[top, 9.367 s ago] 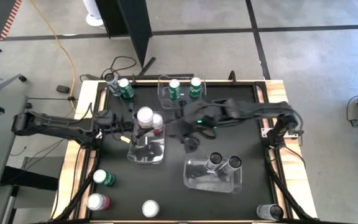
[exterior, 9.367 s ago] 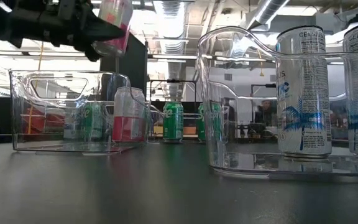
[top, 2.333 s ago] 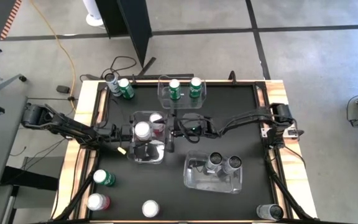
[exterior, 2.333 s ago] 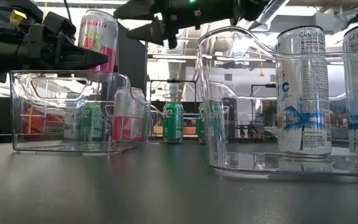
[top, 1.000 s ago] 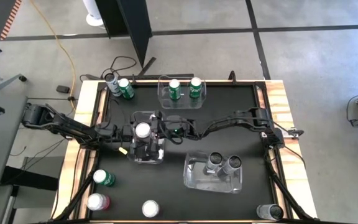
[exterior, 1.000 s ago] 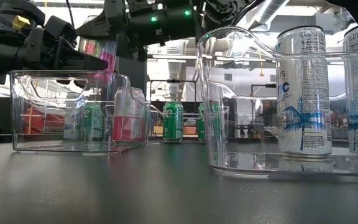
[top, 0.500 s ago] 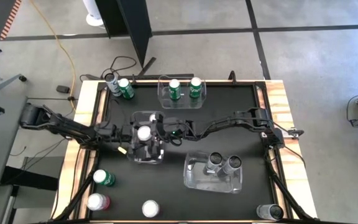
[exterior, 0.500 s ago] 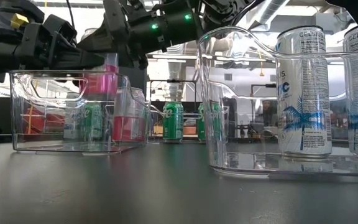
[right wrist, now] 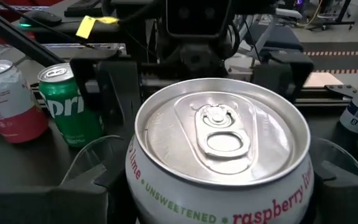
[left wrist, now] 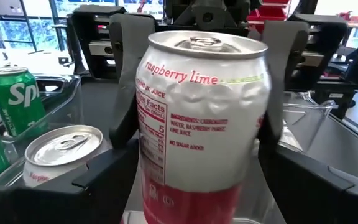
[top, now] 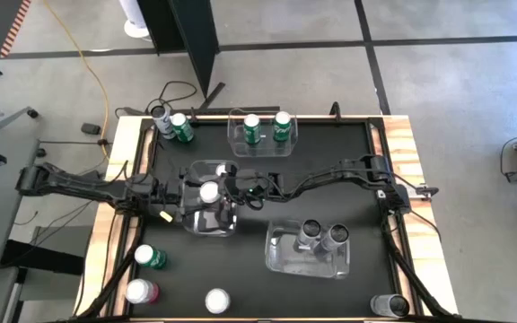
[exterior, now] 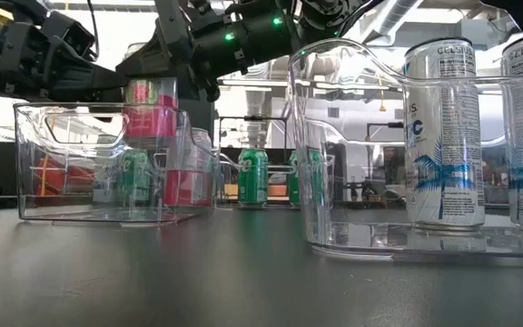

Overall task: Sort soda cans
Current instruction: Put the pink soda can into the middle transparent bin

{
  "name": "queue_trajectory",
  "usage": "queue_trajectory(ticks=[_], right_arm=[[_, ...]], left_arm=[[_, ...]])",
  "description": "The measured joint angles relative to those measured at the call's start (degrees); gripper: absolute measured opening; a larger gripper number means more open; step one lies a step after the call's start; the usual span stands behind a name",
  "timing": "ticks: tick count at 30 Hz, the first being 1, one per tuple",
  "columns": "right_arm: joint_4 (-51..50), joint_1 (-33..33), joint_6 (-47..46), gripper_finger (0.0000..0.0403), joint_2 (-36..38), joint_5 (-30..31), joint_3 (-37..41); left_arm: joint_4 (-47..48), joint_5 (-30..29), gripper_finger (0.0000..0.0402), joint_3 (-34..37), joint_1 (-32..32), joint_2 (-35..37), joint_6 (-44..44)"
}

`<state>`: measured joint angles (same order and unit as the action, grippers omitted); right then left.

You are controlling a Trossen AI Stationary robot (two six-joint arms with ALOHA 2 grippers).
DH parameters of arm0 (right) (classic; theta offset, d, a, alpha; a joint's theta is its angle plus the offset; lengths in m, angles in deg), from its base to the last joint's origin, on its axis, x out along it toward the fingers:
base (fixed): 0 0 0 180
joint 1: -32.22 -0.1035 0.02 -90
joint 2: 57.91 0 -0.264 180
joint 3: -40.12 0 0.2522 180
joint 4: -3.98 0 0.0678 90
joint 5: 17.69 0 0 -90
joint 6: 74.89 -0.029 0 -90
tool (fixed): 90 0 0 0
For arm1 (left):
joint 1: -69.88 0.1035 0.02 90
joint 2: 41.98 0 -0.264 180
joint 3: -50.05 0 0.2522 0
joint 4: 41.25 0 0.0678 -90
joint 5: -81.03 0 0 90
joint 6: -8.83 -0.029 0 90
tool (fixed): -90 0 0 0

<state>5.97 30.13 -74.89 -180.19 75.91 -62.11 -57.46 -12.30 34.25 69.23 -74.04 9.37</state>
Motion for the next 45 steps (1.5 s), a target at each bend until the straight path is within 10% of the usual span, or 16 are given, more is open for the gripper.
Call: queue_trajectory(ticks=[10, 27, 39, 45], right_arm=[[5.7, 0.1, -1.9, 0.0285, -0.3, 0.6, 6.9], [6.3, 1.8, -2.6, 0.0285, -0.4, 0.9, 7.5], [5.6, 1.9, -3.2, 0.0285, -0.4, 1.0, 7.5], [5.6, 1.9, -4.1, 0.0284, -0.4, 1.0, 7.5]], left_arm=[[3.4, 0.0, 0.0317, 0.0, 0.0, 14.4, -1.4], [5.4, -5.0, 0.031, 0.0, 0.0, 8.2, 0.0], [-3.3, -10.2, 0.0025, -2.9, 0.0, -7.4, -0.5], [-4.1, -10.9, 0.0003, -6.3, 0.0, -13.7, 0.6]])
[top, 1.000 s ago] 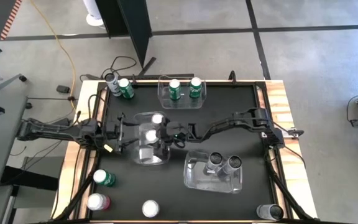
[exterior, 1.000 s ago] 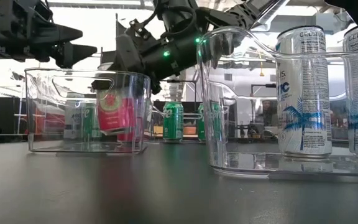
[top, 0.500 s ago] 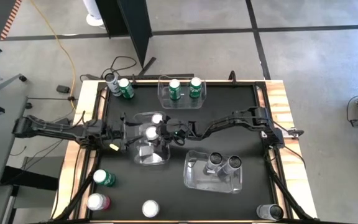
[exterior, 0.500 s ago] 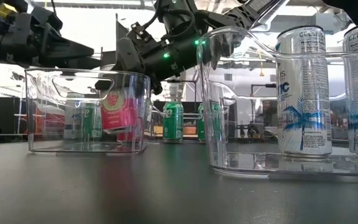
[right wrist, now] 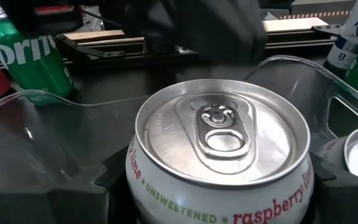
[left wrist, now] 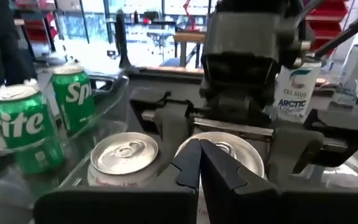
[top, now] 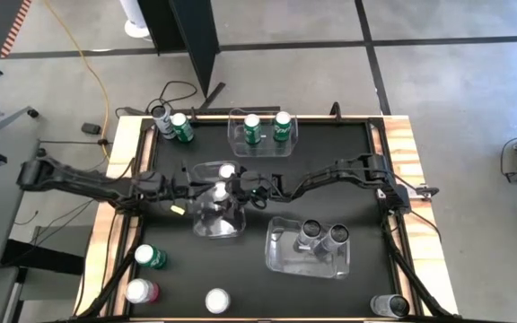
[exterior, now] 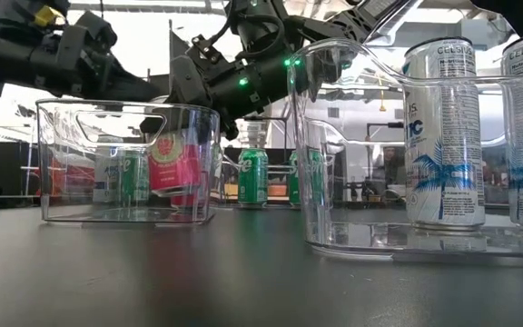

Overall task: Sort soda cans
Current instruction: Put the pink soda can into the middle transparent bin

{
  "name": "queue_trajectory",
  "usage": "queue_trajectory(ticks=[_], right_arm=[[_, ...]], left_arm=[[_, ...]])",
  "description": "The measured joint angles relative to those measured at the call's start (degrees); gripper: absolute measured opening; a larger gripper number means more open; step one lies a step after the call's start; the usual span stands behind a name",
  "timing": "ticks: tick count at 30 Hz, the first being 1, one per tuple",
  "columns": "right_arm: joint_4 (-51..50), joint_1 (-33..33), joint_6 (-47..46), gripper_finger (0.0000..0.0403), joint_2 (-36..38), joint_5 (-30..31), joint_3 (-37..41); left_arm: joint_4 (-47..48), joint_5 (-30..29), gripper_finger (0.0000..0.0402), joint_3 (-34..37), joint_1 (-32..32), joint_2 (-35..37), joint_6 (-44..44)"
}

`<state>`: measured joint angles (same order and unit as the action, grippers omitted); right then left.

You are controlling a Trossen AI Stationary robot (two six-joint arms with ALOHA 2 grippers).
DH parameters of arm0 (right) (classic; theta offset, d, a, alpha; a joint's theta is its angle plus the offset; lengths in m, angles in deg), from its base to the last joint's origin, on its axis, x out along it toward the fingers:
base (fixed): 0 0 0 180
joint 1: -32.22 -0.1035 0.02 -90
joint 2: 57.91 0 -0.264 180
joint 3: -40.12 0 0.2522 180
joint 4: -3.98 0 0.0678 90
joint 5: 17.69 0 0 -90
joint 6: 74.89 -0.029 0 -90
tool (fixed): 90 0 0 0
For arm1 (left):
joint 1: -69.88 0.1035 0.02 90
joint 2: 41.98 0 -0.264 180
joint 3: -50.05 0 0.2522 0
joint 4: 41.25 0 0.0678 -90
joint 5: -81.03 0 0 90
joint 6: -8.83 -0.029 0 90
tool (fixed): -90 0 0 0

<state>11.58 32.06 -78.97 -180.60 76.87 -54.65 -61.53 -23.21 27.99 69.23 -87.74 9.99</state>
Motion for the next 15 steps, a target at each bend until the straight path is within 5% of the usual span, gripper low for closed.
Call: queue_trajectory(ticks=[15], right_arm=[[-1.6, 0.0, -0.2, 0.0284, 0.1, 0.0, 0.1]], left_arm=[[2.9, 2.6, 0.0001, -8.6, 0.1, -15.5, 0.7]])
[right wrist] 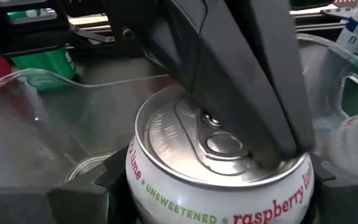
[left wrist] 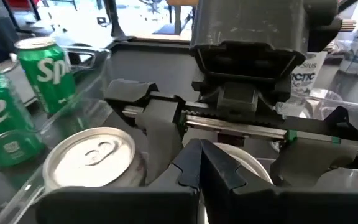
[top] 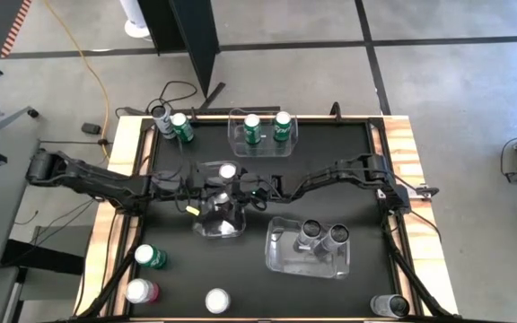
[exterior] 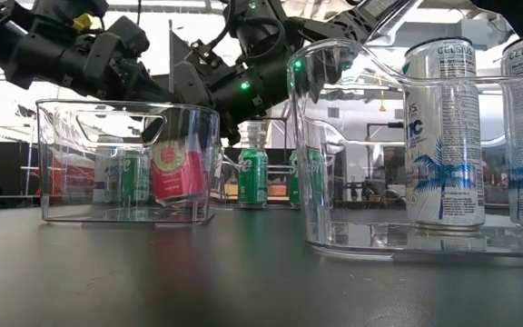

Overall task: Sort soda cans
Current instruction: Put the pink soda can into the middle transparent bin

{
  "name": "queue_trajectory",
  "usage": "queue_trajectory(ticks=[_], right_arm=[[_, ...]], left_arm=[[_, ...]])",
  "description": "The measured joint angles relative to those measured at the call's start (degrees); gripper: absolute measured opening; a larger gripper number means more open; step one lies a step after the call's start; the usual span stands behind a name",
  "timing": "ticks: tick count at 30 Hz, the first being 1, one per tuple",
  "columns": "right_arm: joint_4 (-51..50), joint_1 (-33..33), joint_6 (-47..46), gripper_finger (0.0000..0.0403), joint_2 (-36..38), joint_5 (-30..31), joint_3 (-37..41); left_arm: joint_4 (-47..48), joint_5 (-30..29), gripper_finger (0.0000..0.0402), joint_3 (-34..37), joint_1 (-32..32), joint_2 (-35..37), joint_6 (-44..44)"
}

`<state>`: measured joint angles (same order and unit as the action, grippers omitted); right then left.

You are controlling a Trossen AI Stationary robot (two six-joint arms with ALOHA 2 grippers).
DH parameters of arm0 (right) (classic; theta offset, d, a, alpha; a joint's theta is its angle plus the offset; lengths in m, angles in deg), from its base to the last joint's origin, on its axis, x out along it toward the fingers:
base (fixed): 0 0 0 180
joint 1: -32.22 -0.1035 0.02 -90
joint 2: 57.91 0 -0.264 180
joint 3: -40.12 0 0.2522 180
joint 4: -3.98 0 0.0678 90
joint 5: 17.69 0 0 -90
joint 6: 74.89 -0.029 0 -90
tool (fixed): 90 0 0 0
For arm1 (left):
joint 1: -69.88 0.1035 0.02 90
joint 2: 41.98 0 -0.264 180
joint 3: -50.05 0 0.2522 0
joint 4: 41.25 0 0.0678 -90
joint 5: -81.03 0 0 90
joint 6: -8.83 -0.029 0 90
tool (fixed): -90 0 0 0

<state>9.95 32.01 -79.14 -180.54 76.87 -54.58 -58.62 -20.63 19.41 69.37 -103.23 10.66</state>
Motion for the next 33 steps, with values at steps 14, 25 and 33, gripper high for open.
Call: queue_trajectory(ticks=[14, 25, 33], right_arm=[[3.5, 0.0, 1.2, 0.0379, 0.5, 0.0, -0.3], [3.3, -0.6, 5.6, 0.0379, 3.2, 0.1, -0.2], [-2.5, -1.1, 8.6, 0.0379, 7.6, 0.7, -0.2]], left_arm=[[4.1, 4.0, 0.0, -2.3, 1.7, -3.3, 1.4], [1.6, 3.9, 0.0, -2.1, 1.7, -3.4, 1.0], [0.4, 3.8, 0.0, -2.1, 1.6, -3.4, 0.8]])
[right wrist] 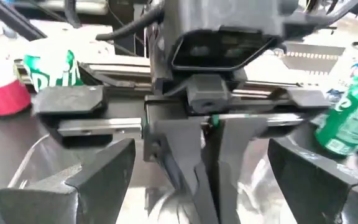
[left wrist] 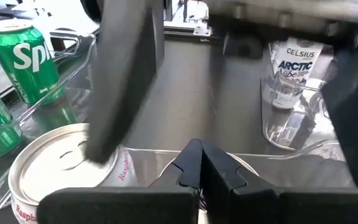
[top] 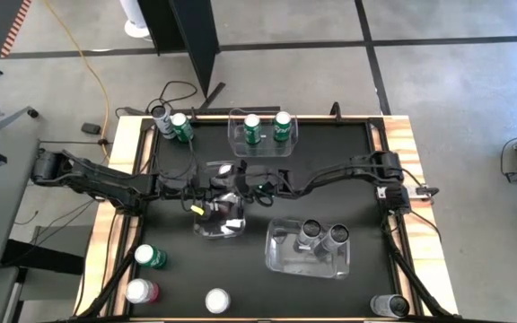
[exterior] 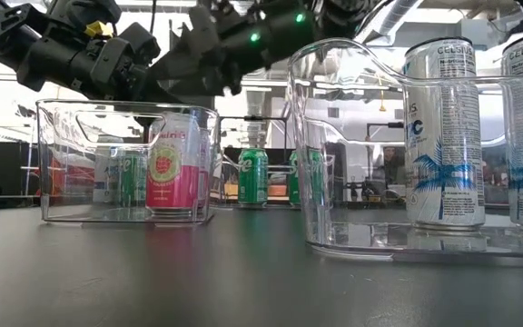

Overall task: Sort soda cans
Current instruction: Put the pink soda can into the middle transparent bin, then put the white soda can into the bottom transparent bin

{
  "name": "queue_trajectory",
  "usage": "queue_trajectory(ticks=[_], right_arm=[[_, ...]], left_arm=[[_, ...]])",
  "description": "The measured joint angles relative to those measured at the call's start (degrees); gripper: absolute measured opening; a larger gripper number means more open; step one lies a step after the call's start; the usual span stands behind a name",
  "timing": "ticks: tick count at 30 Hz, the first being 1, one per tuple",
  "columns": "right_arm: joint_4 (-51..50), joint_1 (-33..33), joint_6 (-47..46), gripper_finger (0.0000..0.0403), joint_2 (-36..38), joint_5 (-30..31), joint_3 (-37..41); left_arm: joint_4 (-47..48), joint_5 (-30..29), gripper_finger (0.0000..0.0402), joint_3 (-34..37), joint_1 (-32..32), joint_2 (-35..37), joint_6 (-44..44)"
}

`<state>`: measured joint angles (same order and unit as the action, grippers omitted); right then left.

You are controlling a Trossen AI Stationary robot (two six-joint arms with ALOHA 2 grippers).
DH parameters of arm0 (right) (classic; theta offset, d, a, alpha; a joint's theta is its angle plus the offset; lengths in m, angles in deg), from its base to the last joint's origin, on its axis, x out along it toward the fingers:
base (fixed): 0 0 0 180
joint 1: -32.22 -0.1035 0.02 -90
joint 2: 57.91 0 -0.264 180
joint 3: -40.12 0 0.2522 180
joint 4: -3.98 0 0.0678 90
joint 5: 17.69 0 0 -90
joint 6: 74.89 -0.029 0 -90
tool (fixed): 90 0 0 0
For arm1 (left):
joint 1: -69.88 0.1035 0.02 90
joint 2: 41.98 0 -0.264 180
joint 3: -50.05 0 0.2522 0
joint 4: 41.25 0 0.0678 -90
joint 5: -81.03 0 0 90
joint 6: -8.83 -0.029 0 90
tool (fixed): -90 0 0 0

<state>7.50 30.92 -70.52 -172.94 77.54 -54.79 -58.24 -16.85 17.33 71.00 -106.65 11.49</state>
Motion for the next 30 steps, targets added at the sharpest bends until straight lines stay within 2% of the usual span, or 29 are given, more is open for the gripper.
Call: queue_trajectory(ticks=[11, 21, 28, 30], right_arm=[[-15.3, -3.5, 6.6, 0.0379, 11.6, 6.4, 0.0], [-23.4, -7.9, 9.5, 0.0379, 18.2, 13.4, 0.0], [-28.4, -10.4, 9.8, 0.0379, 21.2, 16.0, 0.0], [-30.2, -10.8, 9.9, 0.0379, 21.8, 16.5, 0.0]], left_arm=[[-3.4, 0.0, 0.0011, 0.1, -0.7, 0.1, -2.0], [-6.4, -0.3, 0.0094, 0.0, -1.1, 0.5, -2.4], [-6.2, -2.7, 0.0148, 0.0, -1.2, 7.4, -2.6], [-5.9, -6.4, 0.0159, 0.0, -1.2, 10.2, -2.6]])
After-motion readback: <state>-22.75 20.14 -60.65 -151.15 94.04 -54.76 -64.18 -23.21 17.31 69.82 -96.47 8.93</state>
